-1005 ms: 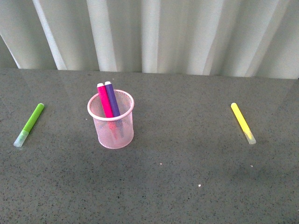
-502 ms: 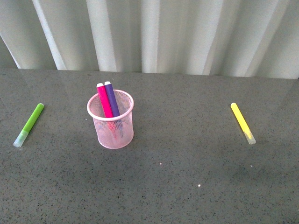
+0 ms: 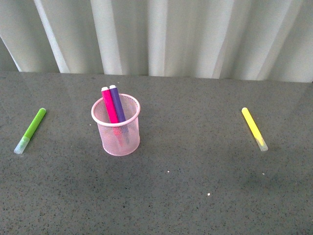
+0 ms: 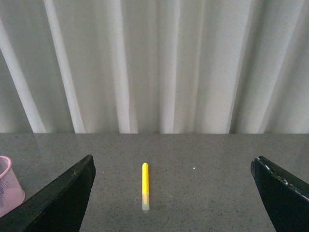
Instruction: Insert purple and pink pens into pink cup
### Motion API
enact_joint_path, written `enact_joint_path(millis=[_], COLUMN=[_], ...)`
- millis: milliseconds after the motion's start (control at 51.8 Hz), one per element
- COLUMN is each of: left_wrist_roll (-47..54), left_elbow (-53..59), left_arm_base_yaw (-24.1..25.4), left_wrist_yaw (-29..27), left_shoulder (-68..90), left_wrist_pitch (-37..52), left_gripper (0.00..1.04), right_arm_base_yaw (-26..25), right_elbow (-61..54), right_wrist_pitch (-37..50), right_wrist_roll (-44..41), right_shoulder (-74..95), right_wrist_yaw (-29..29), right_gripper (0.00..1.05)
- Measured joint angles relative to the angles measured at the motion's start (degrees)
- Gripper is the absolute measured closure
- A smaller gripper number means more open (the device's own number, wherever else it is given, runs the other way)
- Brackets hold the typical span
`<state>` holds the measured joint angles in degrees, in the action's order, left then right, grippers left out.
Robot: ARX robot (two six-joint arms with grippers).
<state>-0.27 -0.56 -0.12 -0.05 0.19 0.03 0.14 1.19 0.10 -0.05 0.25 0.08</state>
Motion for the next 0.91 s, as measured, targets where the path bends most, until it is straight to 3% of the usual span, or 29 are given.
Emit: enact_joint_path(millis=[908], left_wrist_roll=[0.0], left_elbow=[0.0], left_arm_base_yaw=[0.0], left_wrist_yaw=[0.0], left_shoulder=[0.0], left_wrist_pitch=[0.0], left_gripper=[0.07], right_arm_base_yaw=[0.0], right_elbow=[0.0], right_wrist_pitch=[0.0], right_wrist_roll=[0.0], right_shoulder=[0.0], right_wrist_yaw=[0.0], right_gripper=[0.07])
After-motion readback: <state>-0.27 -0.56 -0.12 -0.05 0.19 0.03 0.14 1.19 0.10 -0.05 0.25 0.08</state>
